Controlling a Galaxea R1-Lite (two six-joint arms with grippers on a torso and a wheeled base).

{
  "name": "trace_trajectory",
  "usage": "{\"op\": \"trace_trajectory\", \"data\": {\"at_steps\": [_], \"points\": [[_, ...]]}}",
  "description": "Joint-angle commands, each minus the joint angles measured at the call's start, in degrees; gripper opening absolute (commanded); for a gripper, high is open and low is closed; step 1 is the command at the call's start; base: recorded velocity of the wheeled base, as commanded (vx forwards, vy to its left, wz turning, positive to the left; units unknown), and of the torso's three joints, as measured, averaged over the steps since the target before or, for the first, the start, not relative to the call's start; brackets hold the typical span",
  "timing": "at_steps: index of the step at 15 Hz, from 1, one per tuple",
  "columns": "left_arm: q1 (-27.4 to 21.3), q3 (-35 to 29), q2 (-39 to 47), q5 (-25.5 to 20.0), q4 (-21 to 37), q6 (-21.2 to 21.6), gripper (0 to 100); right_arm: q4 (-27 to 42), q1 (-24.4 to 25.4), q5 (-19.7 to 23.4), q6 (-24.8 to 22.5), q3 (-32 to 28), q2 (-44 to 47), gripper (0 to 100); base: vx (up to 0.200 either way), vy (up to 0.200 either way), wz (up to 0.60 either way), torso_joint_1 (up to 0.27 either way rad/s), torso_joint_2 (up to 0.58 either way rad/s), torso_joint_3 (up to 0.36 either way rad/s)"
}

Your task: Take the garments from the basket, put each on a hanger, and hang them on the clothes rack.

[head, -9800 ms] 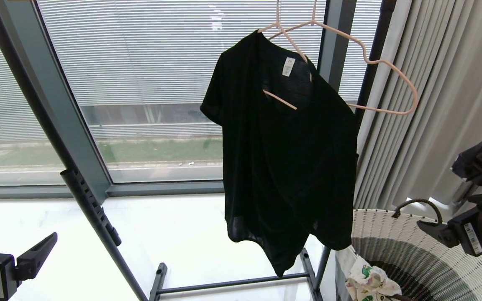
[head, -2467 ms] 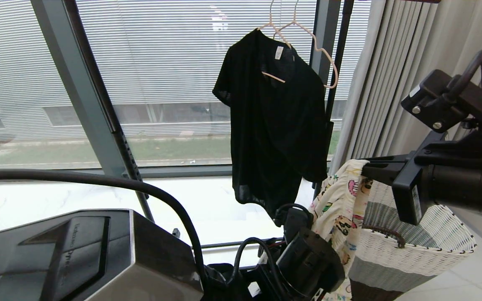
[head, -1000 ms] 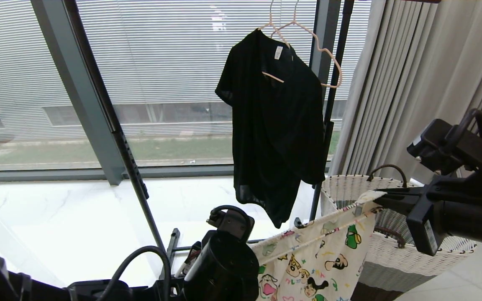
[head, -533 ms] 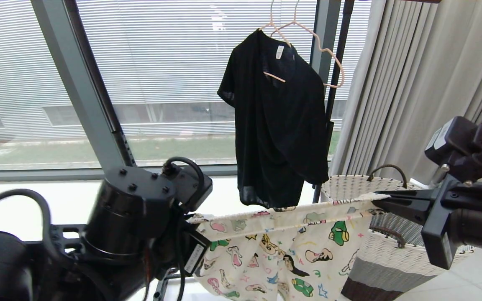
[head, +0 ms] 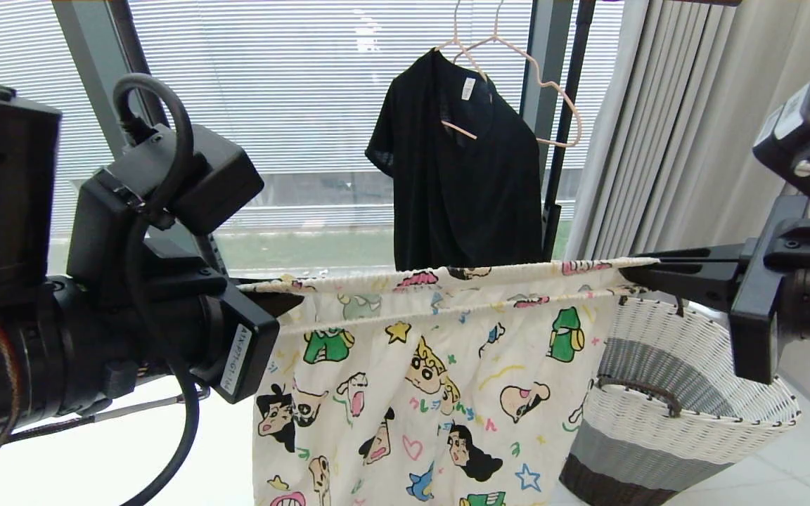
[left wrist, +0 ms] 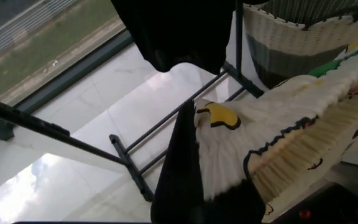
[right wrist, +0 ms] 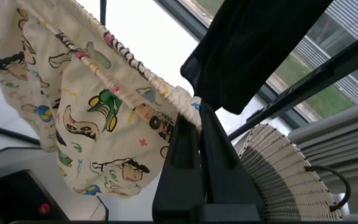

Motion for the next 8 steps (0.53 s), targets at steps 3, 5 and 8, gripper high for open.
{"op": "trace_trajectory", "data": {"at_steps": [3, 5, 8], "points": [[0.0, -1.4, -2.1, 0.0, -0.1, 2.8, 0, 2.9, 0.0, 0.1, -0.8, -4.3, 0.4, 0, 0.0, 0.0, 0.0, 0.0, 0.0, 0.0], [0.0, -2.8, -2.2, 0.0, 0.0, 3.0, 0, 4.7, 0.0, 0.3, -1.1, -6.3, 0.4, 0, 0.0, 0.0, 0.0, 0.0, 0.0, 0.0], [-0.3, -3.3, -2.1, -0.4, 0.4, 3.7, 0, 5.8, 0.0, 0.3, -1.7, -5.7, -0.4, 0, 0.0, 0.0, 0.0, 0.0, 0.0, 0.0]]}}
